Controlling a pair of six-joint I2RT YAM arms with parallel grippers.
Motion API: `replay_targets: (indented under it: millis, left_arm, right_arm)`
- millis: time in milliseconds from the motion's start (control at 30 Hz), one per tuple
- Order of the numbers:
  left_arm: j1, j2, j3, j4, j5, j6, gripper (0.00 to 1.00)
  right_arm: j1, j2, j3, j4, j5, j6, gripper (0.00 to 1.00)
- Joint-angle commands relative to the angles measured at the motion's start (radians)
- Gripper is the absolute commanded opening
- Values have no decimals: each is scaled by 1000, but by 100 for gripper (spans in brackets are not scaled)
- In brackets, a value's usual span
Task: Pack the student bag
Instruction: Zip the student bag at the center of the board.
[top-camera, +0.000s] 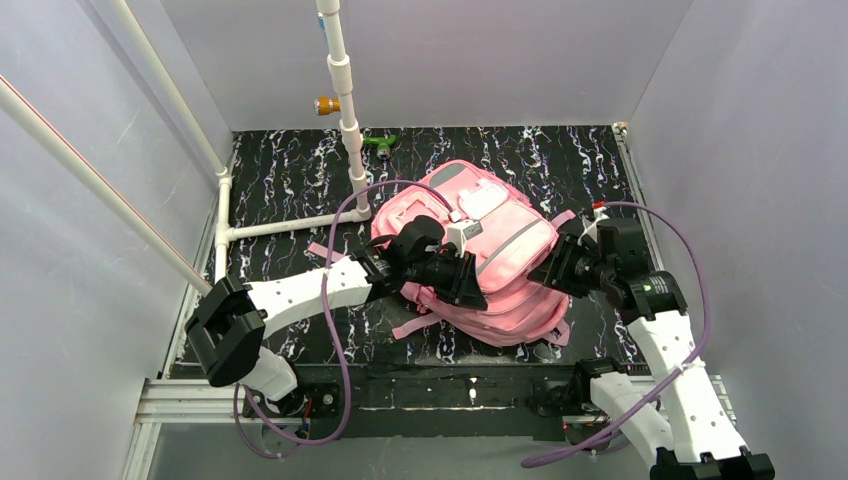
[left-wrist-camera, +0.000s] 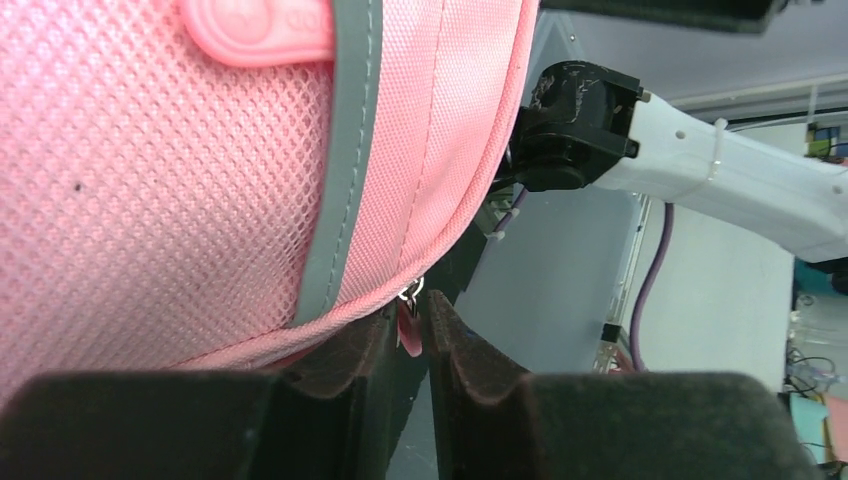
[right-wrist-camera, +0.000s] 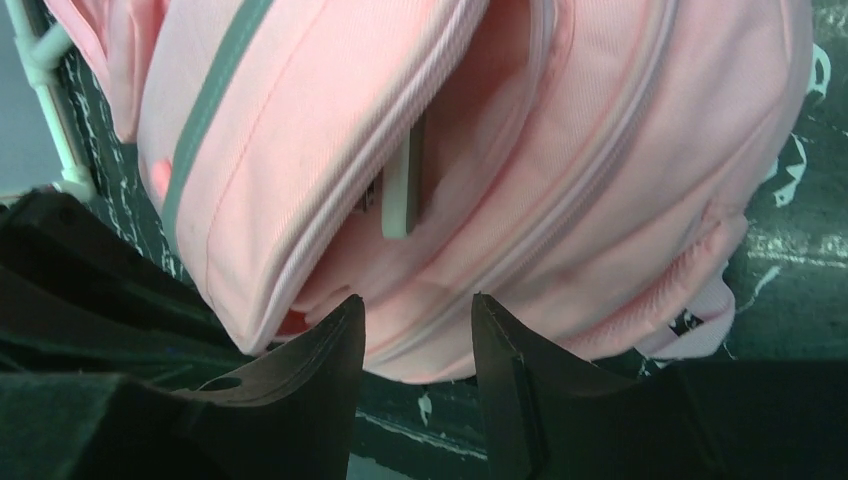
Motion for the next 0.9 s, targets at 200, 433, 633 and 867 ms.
replay_targets:
  millis: [200,433,633,867]
  left_arm:
    - [25,-51,-6,19,43,-15,36]
    - [66,-154,-94,12,34,5,49]
    - [127,-233,-149,-8,-25,-19,56]
    - [160,-228,-108,-61,-153,-140,63]
  right_arm:
    - [4,-57,118,-209,-269,-199,52]
    - [4,-115,74,-120,-366,-83,55]
    - [8,-62,89,-99,-311,-98,63]
    - [355,64,120,-23,47,-16,66]
